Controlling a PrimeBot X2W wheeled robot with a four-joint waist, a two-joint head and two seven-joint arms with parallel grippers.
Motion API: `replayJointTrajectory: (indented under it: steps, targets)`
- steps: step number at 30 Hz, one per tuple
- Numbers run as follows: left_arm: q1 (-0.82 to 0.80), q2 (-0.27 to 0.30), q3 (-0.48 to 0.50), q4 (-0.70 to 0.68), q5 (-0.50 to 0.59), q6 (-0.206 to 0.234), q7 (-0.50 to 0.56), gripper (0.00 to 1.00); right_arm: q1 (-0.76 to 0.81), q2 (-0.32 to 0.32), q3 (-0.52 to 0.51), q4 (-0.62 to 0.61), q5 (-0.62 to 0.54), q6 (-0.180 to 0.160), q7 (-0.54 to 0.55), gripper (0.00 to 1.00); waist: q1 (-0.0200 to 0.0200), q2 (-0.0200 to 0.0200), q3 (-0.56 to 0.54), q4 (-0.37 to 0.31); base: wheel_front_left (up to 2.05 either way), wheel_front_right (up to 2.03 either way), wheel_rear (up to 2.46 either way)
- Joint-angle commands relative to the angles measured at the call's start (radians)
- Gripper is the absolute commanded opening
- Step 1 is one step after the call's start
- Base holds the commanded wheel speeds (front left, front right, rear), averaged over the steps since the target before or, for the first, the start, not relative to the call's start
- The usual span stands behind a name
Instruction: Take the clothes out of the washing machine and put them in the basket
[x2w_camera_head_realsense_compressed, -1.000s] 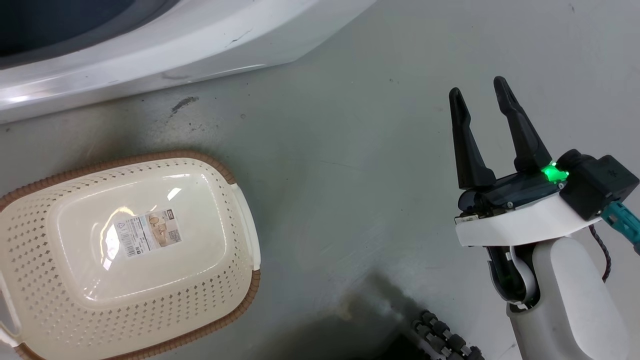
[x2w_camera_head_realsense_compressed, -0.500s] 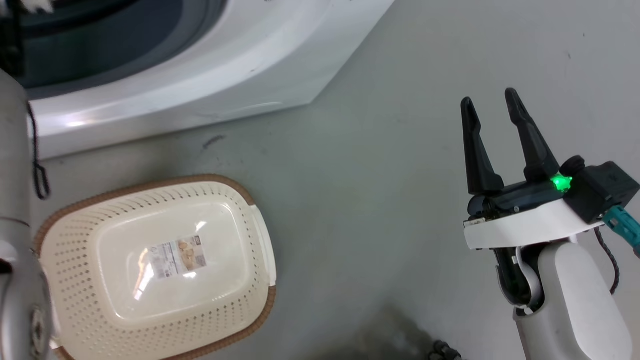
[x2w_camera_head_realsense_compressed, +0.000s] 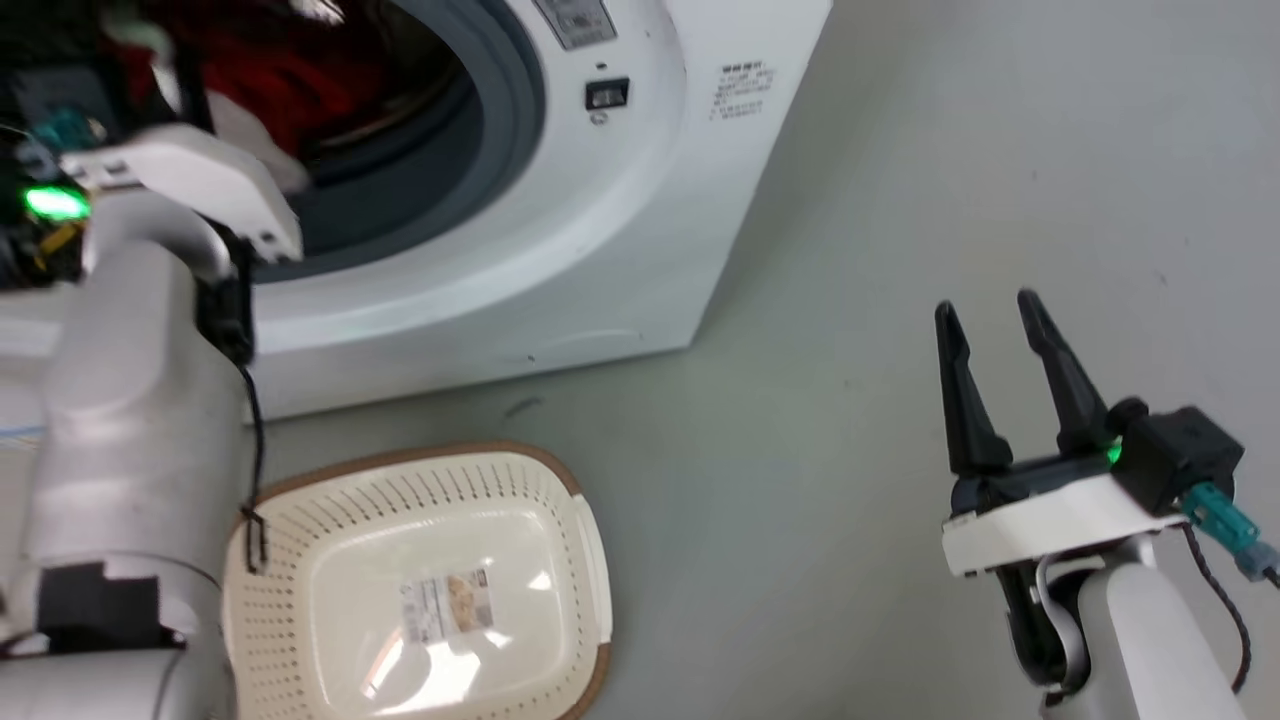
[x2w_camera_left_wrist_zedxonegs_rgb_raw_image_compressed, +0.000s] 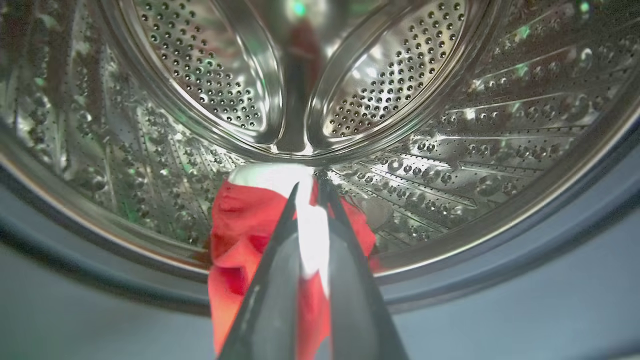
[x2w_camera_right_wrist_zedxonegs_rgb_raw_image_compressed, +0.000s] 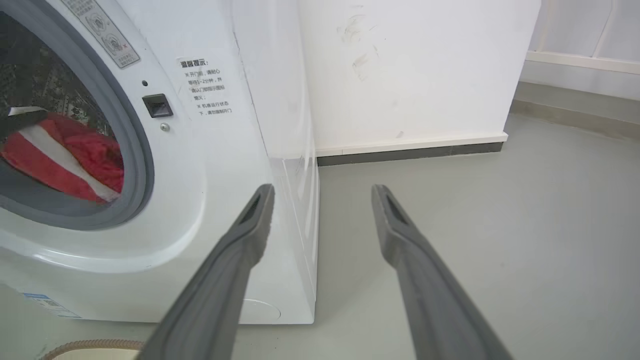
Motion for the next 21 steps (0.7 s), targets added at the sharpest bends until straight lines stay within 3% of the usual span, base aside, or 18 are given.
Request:
replayJointTrajectory:
  steps: [1,10,21]
  targets:
    - [0.031,-0.011,0.007,0.006,-0.011,-0.006,-0.010,0.00,0.026,0.001,-0.009,0.007,-0.007,0.000,-0.002,1.00,0.0001,0.0000,-0.085,0.047,0.00,0.00,0.00]
    - [0.171,-0.060,0.014,-0.103,-0.022,-0.043,-0.016,0.00,0.105,0.001,-0.032,0.029,-0.017,0.000,-0.002,1.00,0.0001,0.0000,-0.219,0.088,0.00,0.00,0.00]
    - [0.392,-0.126,0.009,-0.436,0.012,-0.068,-0.015,0.00,0.175,0.001,-0.058,0.014,-0.027,0.000,0.018,1.00,0.0001,0.0000,-0.298,0.132,0.00,0.00,0.00]
